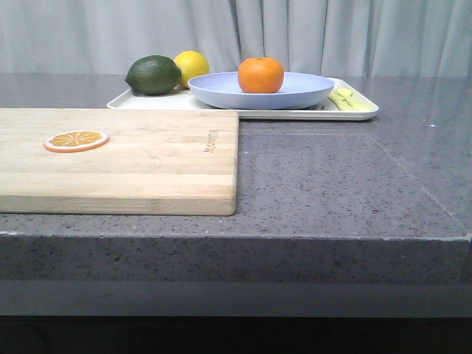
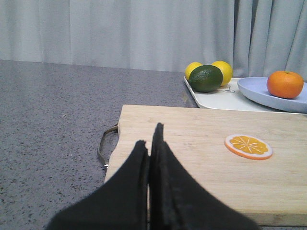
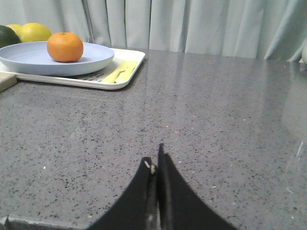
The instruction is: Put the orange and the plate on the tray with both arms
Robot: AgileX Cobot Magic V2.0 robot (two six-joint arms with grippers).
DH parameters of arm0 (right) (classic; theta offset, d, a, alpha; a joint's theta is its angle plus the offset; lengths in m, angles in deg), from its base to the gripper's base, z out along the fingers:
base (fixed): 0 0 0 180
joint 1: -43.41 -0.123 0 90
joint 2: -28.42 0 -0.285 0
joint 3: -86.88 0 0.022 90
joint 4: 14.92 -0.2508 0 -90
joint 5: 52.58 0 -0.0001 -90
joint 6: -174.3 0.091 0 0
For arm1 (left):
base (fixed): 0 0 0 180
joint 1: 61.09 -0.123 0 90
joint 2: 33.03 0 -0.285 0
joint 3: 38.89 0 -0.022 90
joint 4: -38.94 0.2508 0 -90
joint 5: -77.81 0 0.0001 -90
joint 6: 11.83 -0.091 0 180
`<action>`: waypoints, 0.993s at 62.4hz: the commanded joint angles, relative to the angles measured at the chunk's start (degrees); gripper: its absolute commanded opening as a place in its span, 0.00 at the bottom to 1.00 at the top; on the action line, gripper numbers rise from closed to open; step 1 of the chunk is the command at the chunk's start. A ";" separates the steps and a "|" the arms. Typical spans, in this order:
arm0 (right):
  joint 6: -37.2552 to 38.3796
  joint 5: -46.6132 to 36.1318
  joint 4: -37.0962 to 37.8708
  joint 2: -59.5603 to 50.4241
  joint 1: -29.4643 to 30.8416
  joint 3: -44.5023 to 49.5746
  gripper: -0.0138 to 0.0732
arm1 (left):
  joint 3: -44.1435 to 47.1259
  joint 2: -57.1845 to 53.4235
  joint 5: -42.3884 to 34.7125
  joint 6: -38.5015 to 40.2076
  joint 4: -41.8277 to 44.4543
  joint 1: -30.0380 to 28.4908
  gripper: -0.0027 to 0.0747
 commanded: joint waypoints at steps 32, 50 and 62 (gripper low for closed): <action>8.90 -4.63 5.30 -1.23 1.96 -1.43 0.08 | 1.63 -1.06 -4.37 0.11 -0.42 -0.18 0.01; 8.90 -4.63 5.30 -1.18 2.23 -1.43 0.08 | 1.63 -1.06 -4.37 0.11 -0.42 -0.18 0.01; 8.90 -4.63 5.30 -1.13 2.23 -1.43 0.08 | 1.63 -1.06 -4.37 0.11 -0.42 -0.18 0.01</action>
